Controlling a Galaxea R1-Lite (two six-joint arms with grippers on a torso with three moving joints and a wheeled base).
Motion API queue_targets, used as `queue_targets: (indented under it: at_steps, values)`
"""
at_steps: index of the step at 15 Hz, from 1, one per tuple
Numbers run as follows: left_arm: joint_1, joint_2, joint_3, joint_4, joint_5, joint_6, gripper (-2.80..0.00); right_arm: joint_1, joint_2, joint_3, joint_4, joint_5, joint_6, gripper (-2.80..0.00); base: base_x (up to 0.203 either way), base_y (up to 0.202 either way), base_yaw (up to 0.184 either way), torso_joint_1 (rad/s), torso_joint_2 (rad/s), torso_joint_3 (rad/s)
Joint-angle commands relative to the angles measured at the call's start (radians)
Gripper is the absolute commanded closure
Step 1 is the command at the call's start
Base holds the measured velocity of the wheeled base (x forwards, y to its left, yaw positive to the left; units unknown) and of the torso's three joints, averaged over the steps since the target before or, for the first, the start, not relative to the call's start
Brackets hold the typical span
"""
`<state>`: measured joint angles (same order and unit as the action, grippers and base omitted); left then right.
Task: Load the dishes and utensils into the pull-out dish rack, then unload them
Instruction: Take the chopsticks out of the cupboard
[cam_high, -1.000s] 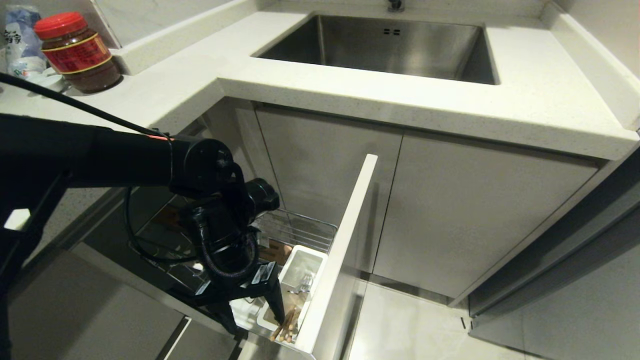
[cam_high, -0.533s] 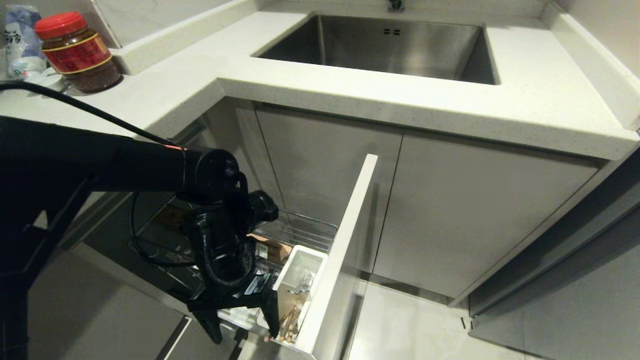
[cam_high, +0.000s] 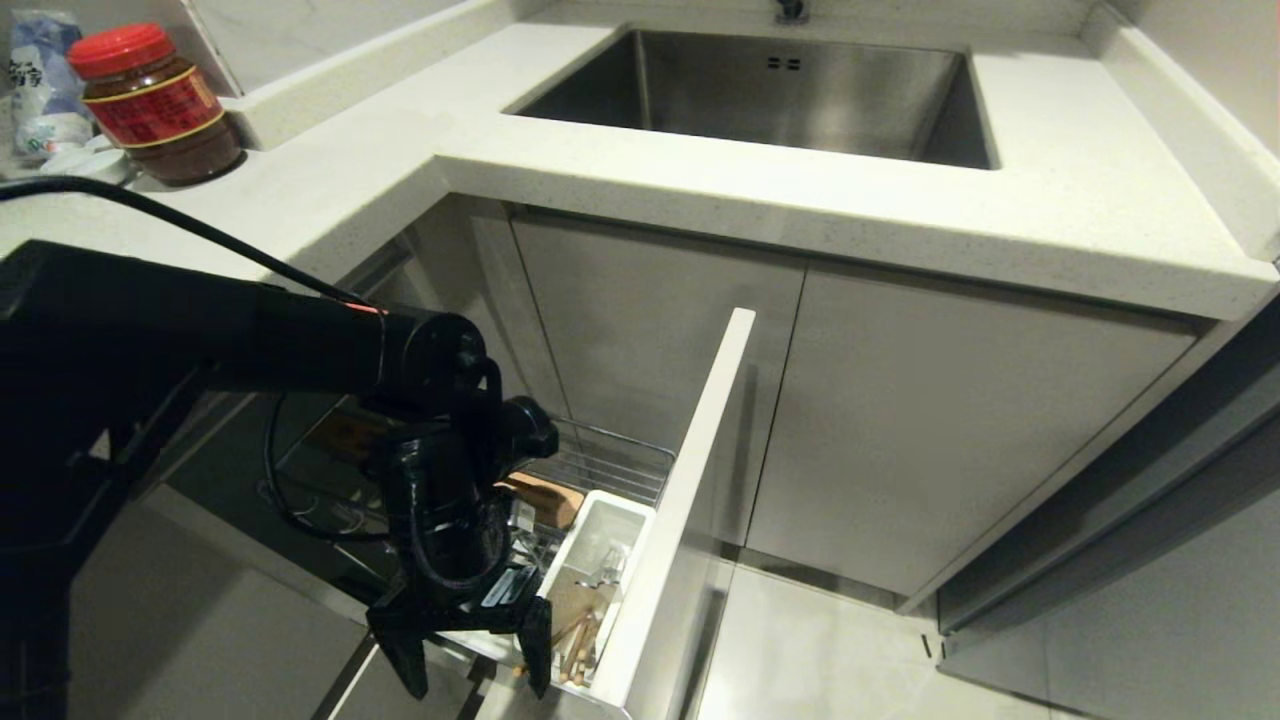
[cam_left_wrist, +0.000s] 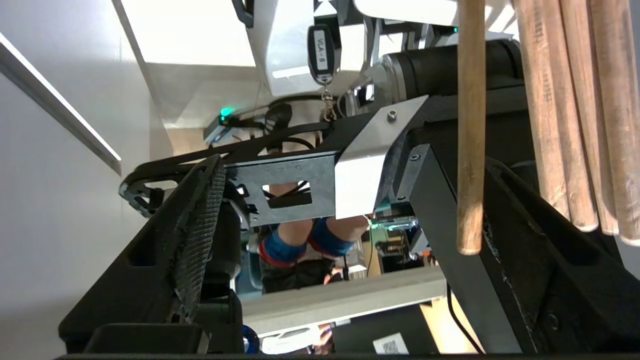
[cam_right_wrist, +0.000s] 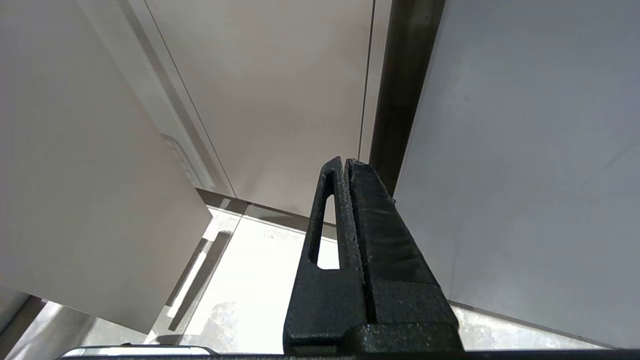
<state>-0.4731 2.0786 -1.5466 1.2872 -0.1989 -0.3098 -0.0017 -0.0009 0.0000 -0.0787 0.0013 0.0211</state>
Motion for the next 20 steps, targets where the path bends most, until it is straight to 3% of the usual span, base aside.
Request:
queue_targets:
  at_steps: [1,4,5,9,12,20]
  values:
    - [-0.008,0.032,-0.003,0.007,-0.016,-0.003,-2.8,0.0,-0.001,0.026,0.0,0.0,0.0,0.0,0.0,0.0,0.0,0.0,0.0,0.0]
    - [-0.009,0.059,-0.009,0.001,-0.029,-0.005,-2.8,0.0,-0.001,0.026,-0.001,0.0,0.0,0.0,0.0,0.0,0.0,0.0,0.0,0.0]
    - [-0.009,0.069,-0.01,-0.002,-0.028,-0.005,0.0,0.0,-0.001,0.026,0.0,0.0,0.0,0.0,0.0,0.0,0.0,0.0,0.0,0.0]
    - [-0.009,0.069,-0.035,-0.013,-0.031,-0.036,0.0,0.0,-0.001,0.026,-0.001,0.0,0.0,0.0,0.0,0.0,0.0,0.0,0.0,0.0]
    - [-0.016,0.051,-0.045,-0.128,-0.032,-0.171,0.0,0.0,-0.001,0.026,-0.001,0.0,0.0,0.0,0.0,0.0,0.0,0.0,0.0,0.0]
    - [-0.053,-0.061,-0.043,-0.087,-0.046,-0.184,0.0,0.0,-0.001,0.026,-0.001,0.0,0.0,0.0,0.0,0.0,0.0,0.0,0.0,0.0]
